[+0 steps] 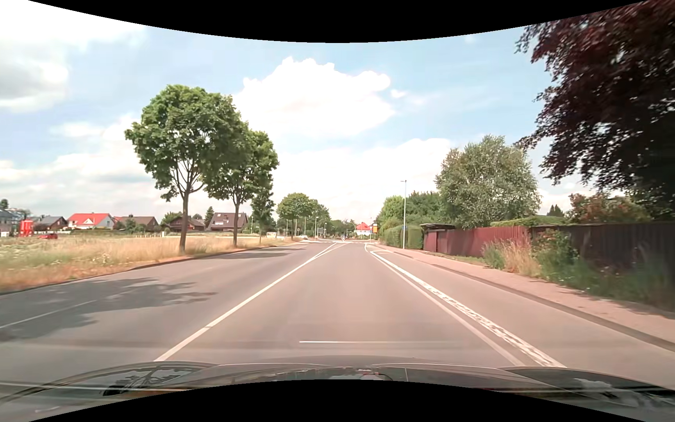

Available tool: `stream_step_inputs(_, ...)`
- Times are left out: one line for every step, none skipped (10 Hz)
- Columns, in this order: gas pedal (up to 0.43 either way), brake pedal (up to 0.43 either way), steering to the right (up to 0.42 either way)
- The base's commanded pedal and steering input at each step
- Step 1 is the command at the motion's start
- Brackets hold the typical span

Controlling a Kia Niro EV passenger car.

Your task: Follow the waypoints while adhering to traffic rules and regulations

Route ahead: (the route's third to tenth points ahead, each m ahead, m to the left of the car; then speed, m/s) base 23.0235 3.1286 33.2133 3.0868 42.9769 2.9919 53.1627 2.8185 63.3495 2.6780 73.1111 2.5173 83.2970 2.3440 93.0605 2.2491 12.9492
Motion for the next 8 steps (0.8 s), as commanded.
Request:
stream_step_inputs(0.0, 0.0, 0.0)
stream_step_inputs(0.0, 0.0, 0.0)
stream_step_inputs(0.0, 0.0, 0.0)
stream_step_inputs(0.0, 0.0, 0.0)
stream_step_inputs(0.0, 0.0, 0.0)
stream_step_inputs(0.0, 0.0, 0.0)
stream_step_inputs(0.0, 0.0, 0.001)
stream_step_inputs(0.0, 0.0, 0.005)
